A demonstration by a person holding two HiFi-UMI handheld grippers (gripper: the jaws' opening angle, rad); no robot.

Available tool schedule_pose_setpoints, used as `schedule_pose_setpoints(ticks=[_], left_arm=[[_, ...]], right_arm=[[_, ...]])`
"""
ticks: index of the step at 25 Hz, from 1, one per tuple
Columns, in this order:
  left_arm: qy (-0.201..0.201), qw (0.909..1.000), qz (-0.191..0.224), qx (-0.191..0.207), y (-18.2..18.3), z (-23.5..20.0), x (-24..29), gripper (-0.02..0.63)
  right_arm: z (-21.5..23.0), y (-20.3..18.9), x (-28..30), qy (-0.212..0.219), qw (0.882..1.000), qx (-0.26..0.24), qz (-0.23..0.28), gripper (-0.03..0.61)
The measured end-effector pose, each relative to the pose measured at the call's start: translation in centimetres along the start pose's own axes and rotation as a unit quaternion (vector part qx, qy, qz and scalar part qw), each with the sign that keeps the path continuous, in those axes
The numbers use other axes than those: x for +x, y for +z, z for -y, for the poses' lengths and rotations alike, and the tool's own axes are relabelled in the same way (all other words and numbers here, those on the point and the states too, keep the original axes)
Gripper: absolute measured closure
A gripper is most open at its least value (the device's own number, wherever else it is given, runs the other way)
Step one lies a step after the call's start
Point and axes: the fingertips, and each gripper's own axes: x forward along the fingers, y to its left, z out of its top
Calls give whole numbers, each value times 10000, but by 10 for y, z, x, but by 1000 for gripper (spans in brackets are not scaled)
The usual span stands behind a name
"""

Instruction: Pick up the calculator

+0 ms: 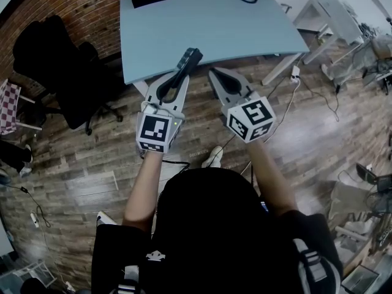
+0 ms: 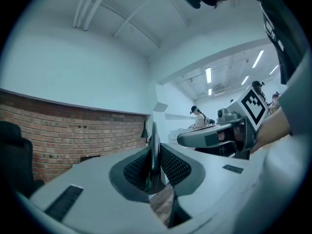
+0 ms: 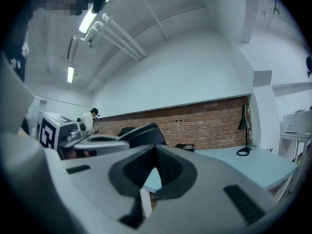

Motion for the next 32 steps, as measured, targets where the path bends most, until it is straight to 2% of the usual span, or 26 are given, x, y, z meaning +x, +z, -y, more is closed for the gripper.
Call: schedule_pose_setpoints(ticks=[15, 32], left_arm=[[-88, 9998, 171, -67, 8, -1, -53, 552], [-144, 9995, 265, -130, 9, 1, -85, 554]], right_arm=[[-56, 11, -7, -54, 9999, -123, 41, 574], [-85, 10, -14, -87, 9998, -159, 81, 574]])
